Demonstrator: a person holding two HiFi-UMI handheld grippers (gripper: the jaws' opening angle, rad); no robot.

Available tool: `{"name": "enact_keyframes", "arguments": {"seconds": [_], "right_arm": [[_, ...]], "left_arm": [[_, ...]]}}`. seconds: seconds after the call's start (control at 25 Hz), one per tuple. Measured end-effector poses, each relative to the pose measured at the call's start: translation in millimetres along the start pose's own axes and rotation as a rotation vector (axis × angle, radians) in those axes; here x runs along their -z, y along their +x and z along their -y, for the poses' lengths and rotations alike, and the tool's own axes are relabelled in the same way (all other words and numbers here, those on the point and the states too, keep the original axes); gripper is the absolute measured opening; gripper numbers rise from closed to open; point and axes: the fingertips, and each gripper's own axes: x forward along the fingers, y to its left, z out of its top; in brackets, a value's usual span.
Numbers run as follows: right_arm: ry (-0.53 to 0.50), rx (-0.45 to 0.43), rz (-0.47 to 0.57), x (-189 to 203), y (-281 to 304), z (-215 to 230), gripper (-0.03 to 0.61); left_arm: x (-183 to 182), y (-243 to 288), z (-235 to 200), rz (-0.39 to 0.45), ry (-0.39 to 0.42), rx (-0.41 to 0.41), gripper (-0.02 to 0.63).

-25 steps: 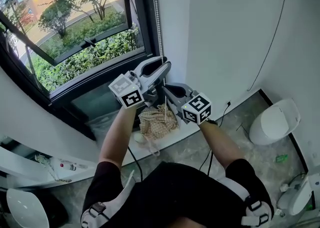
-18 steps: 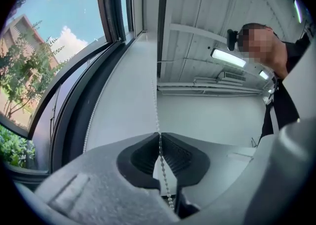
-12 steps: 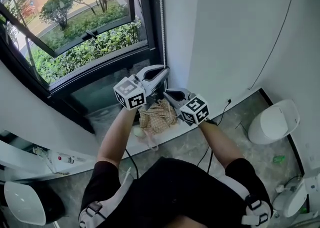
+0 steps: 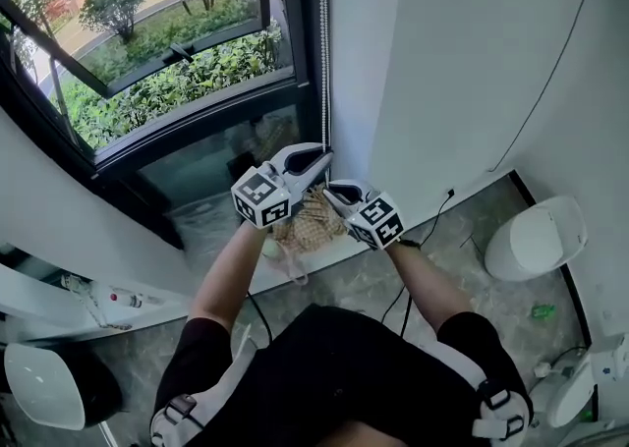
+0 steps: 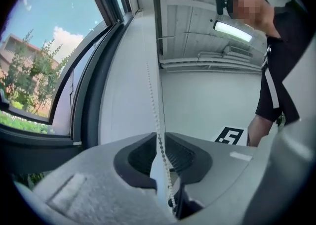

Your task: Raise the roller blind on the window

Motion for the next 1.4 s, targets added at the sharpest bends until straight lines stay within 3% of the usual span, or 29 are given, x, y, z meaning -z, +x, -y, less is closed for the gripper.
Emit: {"name": "enact_keyframes", "arguments": {"seconds": [0.04,0.12,0.28,0.44,0.6,0.68,1.0,1.24,1.4], "right_arm": [[0.001,0.0,0.005,2.3,-1.4,-1.7,0.059],[0.016,0.008,0.021,6.2,-6.2,-3.1,0.13],[0.032,0.032,0.1,-1.3,-26.3,4.0,0.17],[0.015,0.062,0.185,-15.7,-51.1,22.0,0.17],[0.013,0.12,0.211,-13.8,-65.4,32.2,0.166],[0.046,0.108,0.215,-9.3,-66.6,26.4,0.156],[0.131,0.073,0.244,0.1,-90.0,-36.5,0.102],[0.162,0.04,0.272,0.9,-111.2,-97.8,0.049],[0.161,0.02,0.299,-3.8,-124.7,-131.0,0.008]], "left_arm": [[2.0,-2.3,0.4,-0.005,0.017,-0.018,0.074],[8.1,-8.8,-0.8,-0.014,0.024,-0.066,0.095],[12.5,-25.0,-5.9,0.006,0.001,-0.194,0.112],[9.9,-44.2,-3.6,0.037,-0.012,-0.313,0.112],[21.6,-75.4,11.7,0.046,-0.038,-0.418,0.112],[28.5,-92.5,20.5,0.041,-0.046,-0.46,0.112],[27.3,-161.2,62.1,0.061,-0.073,-0.557,0.106],[21.2,-215.7,107.4,0.047,-0.05,-0.597,0.095],[12.9,-253.8,131.4,0.06,-0.036,-0.65,-0.006]]}}
